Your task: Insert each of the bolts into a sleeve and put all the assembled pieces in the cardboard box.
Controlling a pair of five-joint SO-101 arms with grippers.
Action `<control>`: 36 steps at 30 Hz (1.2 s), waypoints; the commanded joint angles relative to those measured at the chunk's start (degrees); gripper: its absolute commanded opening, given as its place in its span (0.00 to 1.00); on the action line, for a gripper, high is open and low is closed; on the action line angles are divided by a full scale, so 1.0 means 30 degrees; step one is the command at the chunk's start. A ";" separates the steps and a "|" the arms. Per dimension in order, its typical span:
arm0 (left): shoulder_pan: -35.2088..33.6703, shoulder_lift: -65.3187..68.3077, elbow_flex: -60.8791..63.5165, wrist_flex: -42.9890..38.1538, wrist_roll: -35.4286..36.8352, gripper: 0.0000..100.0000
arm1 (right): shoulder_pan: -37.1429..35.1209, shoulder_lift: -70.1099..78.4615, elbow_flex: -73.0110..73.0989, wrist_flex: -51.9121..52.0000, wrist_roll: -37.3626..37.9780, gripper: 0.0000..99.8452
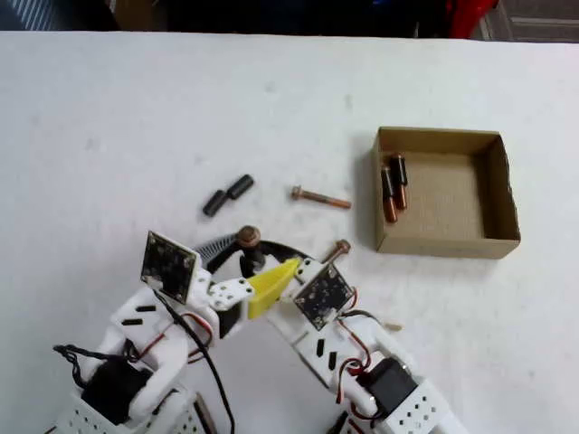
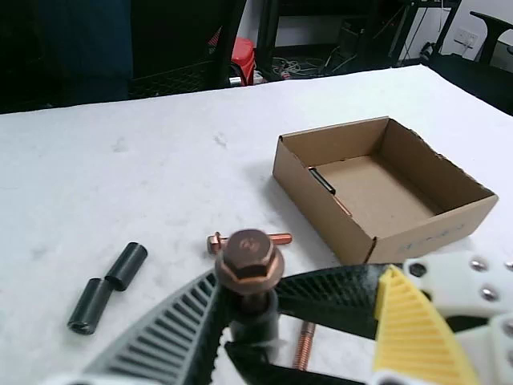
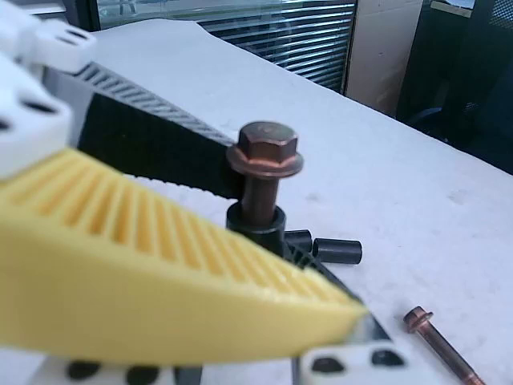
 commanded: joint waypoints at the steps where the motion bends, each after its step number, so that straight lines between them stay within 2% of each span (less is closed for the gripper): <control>1: -0.1538 -0.0015 -0.0029 -0.0469 0.0088 0.30 | 0.0190 -0.0249 -0.0527 -0.0366 -0.0059 0.02; 5: -0.1685 -0.0015 -0.0117 -0.0527 0.0088 0.30 | 0.0190 -0.0249 -0.0527 -0.0366 -0.0059 0.02; 12: -0.1714 -0.0015 -0.0234 -0.2198 0.0059 0.29 | 0.0220 -0.0249 -0.0469 -0.0366 -0.0059 0.02; 17: -0.1890 -0.0015 -0.3282 -0.2168 0.0088 0.28 | 0.0952 -0.0249 -0.0440 -0.0366 -0.0059 0.02; 20: -0.2945 0.0015 -0.5451 -0.0557 0.0029 0.16 | 0.1509 -0.0249 -0.0498 -0.0366 -0.0059 0.02; 23: -0.4586 0.0015 -0.6857 0.0996 -0.1377 0.01 | 0.1568 -0.0249 -0.0498 -0.0366 -0.0059 0.02; 26: -0.6110 -0.0015 -0.8117 0.2491 -0.2227 0.06 | 0.1978 -0.0249 -0.0527 -0.0249 -0.0059 0.02; 30: -0.7370 -0.0015 -1.0520 0.5538 -0.2256 0.02 | 0.3033 -0.0249 -0.1260 0.1216 -0.0059 0.02; 36: -0.8630 -0.0015 -1.0755 0.9026 -0.3839 0.02 | 0.3853 -0.0249 -0.2930 0.3502 -0.0059 0.02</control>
